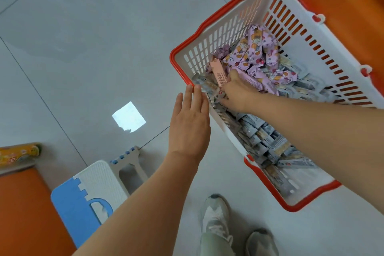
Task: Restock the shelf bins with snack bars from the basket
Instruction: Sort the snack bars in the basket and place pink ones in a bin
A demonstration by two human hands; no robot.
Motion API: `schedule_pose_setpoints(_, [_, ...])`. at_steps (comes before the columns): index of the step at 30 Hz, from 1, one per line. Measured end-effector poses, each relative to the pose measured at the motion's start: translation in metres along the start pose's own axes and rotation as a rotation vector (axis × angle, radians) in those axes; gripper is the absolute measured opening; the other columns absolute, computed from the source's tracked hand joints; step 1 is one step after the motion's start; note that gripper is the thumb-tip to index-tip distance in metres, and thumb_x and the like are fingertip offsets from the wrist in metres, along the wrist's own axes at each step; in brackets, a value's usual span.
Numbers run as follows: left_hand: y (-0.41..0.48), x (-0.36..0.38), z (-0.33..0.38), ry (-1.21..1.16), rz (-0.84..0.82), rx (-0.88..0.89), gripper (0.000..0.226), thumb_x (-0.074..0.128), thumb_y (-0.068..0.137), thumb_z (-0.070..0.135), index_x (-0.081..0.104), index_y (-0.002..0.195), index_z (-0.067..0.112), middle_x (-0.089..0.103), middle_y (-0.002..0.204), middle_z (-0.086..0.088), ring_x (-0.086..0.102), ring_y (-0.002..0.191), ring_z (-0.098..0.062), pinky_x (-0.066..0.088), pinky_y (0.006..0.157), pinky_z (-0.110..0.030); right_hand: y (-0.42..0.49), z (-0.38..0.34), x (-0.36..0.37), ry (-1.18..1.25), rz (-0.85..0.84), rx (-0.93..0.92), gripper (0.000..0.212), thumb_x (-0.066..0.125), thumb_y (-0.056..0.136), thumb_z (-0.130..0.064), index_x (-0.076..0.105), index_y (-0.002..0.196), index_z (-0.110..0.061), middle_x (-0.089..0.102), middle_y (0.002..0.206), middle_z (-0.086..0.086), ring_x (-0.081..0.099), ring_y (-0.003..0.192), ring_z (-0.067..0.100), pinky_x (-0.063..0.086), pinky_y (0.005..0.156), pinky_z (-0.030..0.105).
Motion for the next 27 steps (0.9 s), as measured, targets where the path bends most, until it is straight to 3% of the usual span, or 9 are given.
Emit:
schedule_pose_setpoints(3, [0.001,0.0,0.001,0.017,-0.043,0.001,0.06,0.032,0.101,0.017,0.005,0.154,0.007,0.0,0.162,-0.012,-0.005,0.149,-0.03,-0.007,0.119,-0.041,-0.007,0.009,0.003,0.068,0.063,-0.032,0.029,0.063,0.092,-0.011,0.051,0.114,0.005,0.033,0.115,0.01,0.052,0.083,0.029,0.041,0.065,0.032])
schedule_pose_setpoints(5, [0.001,-0.001,0.0,0.028,-0.081,-0.004,0.061,0.032,0.101,0.017,0.004,0.154,0.008,-0.001,0.162,-0.011,-0.006,0.149,-0.028,-0.007,0.119,-0.041,-0.013,0.013,0.003,0.152,0.123,-0.072,0.026,0.066,0.09,-0.011,0.064,0.109,0.006,0.037,0.118,0.01,0.053,0.098,0.029,0.048,0.082,0.033])
schedule_pose_setpoints(7, [0.002,-0.003,-0.001,0.028,-0.124,-0.007,0.063,0.034,0.1,0.018,0.004,0.154,0.01,-0.001,0.163,-0.009,-0.007,0.15,-0.026,-0.007,0.119,-0.04,-0.024,0.015,-0.005,0.298,0.185,-0.083,0.02,0.068,0.089,-0.011,0.071,0.104,0.002,0.042,0.121,0.009,0.05,0.106,0.023,0.044,0.092,0.026])
schedule_pose_setpoints(11, [0.006,-0.017,-0.002,-0.07,-0.208,-0.037,0.071,0.043,0.094,0.017,0.007,0.155,0.016,-0.001,0.163,-0.005,-0.007,0.15,-0.022,-0.004,0.121,-0.038,-0.057,0.018,-0.033,0.555,0.249,-0.075,0.016,0.07,0.087,-0.012,0.076,0.102,-0.007,0.049,0.115,0.004,0.049,0.109,0.017,0.043,0.086,0.021])
schedule_pose_setpoints(16, [0.019,-0.061,0.026,-0.151,-0.067,0.034,0.088,0.057,0.089,0.009,0.002,0.155,0.029,-0.006,0.163,-0.003,-0.004,0.15,-0.026,0.005,0.12,-0.041,-0.118,0.023,-0.069,0.777,0.162,-0.15,0.017,0.075,0.083,-0.012,0.077,0.099,-0.018,0.054,0.11,-0.003,0.054,0.106,0.009,0.044,0.096,0.024])
schedule_pose_setpoints(18, [0.028,-0.077,0.043,-0.144,-0.05,0.078,0.084,0.061,0.088,0.01,0.013,0.154,0.03,0.003,0.163,-0.005,0.0,0.15,-0.029,0.009,0.12,-0.046,-0.143,0.031,-0.085,0.869,0.118,-0.163,0.018,0.075,0.082,-0.012,0.078,0.099,-0.018,0.058,0.112,-0.002,0.055,0.11,0.008,0.044,0.101,0.025])
schedule_pose_setpoints(20, [0.034,-0.094,0.058,-0.182,-0.041,0.093,0.063,0.065,0.086,0.012,0.04,0.142,0.025,0.033,0.153,-0.007,0.017,0.147,-0.031,0.016,0.118,-0.05,-0.168,0.045,-0.098,0.96,0.088,-0.154,0.018,0.074,0.083,-0.011,0.078,0.099,-0.017,0.061,0.112,-0.004,0.054,0.115,0.006,0.043,0.105,0.027])
schedule_pose_setpoints(23, [0.027,-0.118,0.085,-0.29,-0.013,0.128,0.034,0.068,0.084,0.02,0.059,0.116,0.019,0.06,0.115,-0.006,0.053,0.116,-0.033,0.035,0.104,-0.05,-0.201,0.069,-0.114,1.096,0.099,-0.094,0.016,0.069,0.086,-0.009,0.078,0.092,-0.021,0.067,0.109,-0.013,0.053,0.121,0.006,0.04,0.109,0.032])
schedule_pose_setpoints(27, [0.0,-0.151,0.135,-0.489,-0.032,0.133,0.035,0.068,0.086,0.028,0.057,0.116,0.015,0.052,0.105,-0.006,0.056,0.081,-0.026,0.046,0.069,-0.034,-0.244,0.105,-0.131,1.451,0.258,0.097,0.009,0.064,0.091,-0.008,0.064,0.1,-0.01,0.068,0.109,0.01,0.067,0.091,0.014,0.057,0.082,0.029])
Point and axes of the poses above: each hand's wrist, its own y-axis towards the middle knuckle, its own x-axis out of the palm, z = x × y, the point moved 6 cm from there along y, towards the middle knuckle
